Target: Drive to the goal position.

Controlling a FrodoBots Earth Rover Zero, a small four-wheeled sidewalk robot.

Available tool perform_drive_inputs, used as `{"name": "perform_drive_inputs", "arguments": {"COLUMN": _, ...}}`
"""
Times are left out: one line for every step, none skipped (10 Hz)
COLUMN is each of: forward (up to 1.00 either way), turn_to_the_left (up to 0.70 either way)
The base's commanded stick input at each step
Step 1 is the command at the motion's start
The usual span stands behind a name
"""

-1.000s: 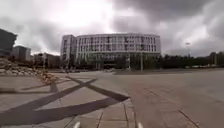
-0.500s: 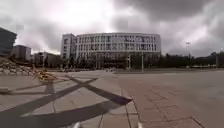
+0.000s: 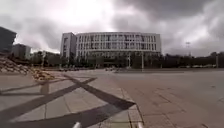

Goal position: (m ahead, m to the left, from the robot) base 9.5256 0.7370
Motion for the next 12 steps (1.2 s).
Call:
{"name": "perform_drive_inputs", "arguments": {"forward": 0.5, "turn_to_the_left": 0.01}}
{"name": "perform_drive_inputs", "arguments": {"forward": 0.5, "turn_to_the_left": 0.01}}
{"name": "perform_drive_inputs", "arguments": {"forward": 0.5, "turn_to_the_left": 0.01}}
{"name": "perform_drive_inputs", "arguments": {"forward": 0.5, "turn_to_the_left": 0.01}}
{"name": "perform_drive_inputs", "arguments": {"forward": 0.5, "turn_to_the_left": 0.01}}
{"name": "perform_drive_inputs", "arguments": {"forward": 0.5, "turn_to_the_left": 0.01}}
{"name": "perform_drive_inputs", "arguments": {"forward": 0.5, "turn_to_the_left": 0.01}}
{"name": "perform_drive_inputs", "arguments": {"forward": 0.5, "turn_to_the_left": 0.01}}
{"name": "perform_drive_inputs", "arguments": {"forward": 0.5, "turn_to_the_left": 0.01}}
{"name": "perform_drive_inputs", "arguments": {"forward": 0.5, "turn_to_the_left": 0.01}}
{"name": "perform_drive_inputs", "arguments": {"forward": 0.5, "turn_to_the_left": 0.01}}
{"name": "perform_drive_inputs", "arguments": {"forward": 0.5, "turn_to_the_left": 0.03}}
